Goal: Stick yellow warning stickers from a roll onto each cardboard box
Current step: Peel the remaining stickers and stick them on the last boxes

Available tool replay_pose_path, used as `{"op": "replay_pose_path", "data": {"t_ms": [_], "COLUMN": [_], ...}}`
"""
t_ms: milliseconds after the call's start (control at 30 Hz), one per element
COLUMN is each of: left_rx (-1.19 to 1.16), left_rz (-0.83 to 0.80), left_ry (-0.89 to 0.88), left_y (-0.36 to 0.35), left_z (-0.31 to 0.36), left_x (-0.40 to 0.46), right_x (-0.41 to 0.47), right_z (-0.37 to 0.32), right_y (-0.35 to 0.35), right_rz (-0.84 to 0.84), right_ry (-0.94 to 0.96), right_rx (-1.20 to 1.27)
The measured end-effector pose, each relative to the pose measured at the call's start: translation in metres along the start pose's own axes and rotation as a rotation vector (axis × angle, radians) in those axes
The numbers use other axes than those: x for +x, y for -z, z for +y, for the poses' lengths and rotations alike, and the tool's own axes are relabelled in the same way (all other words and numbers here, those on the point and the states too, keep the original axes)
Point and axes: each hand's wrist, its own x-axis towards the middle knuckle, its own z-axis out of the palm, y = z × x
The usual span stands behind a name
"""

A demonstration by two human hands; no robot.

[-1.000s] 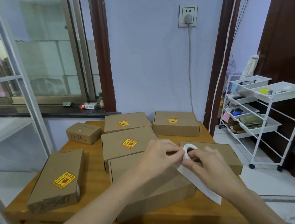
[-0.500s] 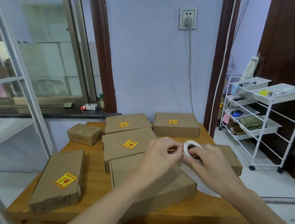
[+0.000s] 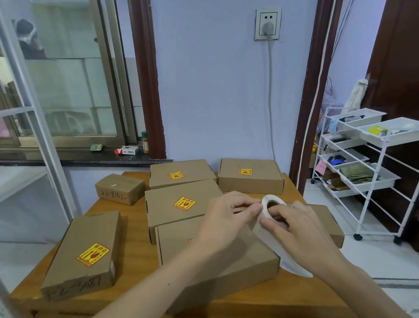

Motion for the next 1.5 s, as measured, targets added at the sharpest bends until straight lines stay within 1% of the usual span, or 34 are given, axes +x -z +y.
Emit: {"op": "replay_pose_path", "data": {"t_ms": [300, 433, 533, 800, 933, 1100, 1200, 1367, 1433, 1500], "left_rx": [0.224, 0.216, 0.21, 0.306, 0.325, 0.391, 0.375, 0.348, 0.343, 0.344], "left_rz": [0.099, 0.068, 0.083, 0.087, 0.151, 0.124, 0.142, 0.146, 0.143, 0.144], "left_ry": [-0.141, -0.072, -0.023, 0.122, 0.184, 0.125, 0.126, 0.148, 0.149, 0.153], "left_y": [-0.007, -0.006, -0.003, 0.023, 0.049, 0.069, 0.068, 0.065, 0.064, 0.065], "left_z": [-0.001, -0.002, -0.007, -0.041, -0.057, -0.061, -0.06, -0.059, -0.059, -0.06], "left_x": [-0.002, 0.002, 0.006, 0.006, 0.004, 0.002, 0.001, -0.001, -0.001, -0.001], "right_x": [0.0, 0.0, 0.001, 0.004, 0.001, -0.009, -0.015, -0.023, -0.023, -0.02], "right_z": [0.003, 0.002, 0.002, 0.006, 0.023, 0.041, 0.047, 0.052, 0.053, 0.051], "right_y": [-0.003, -0.001, 0.0, -0.009, -0.012, -0.011, -0.019, -0.031, -0.032, -0.03], "right_rz": [0.003, 0.0, 0.01, -0.017, 0.004, -0.074, -0.141, -0.227, -0.234, -0.22], "right_ry": [-0.023, -0.029, -0.055, -0.127, -0.134, -0.187, -0.237, -0.287, -0.287, -0.295], "right_rx": [0.013, 0.005, 0.008, 0.007, -0.101, -0.257, -0.343, -0.305, -0.299, -0.234]}}
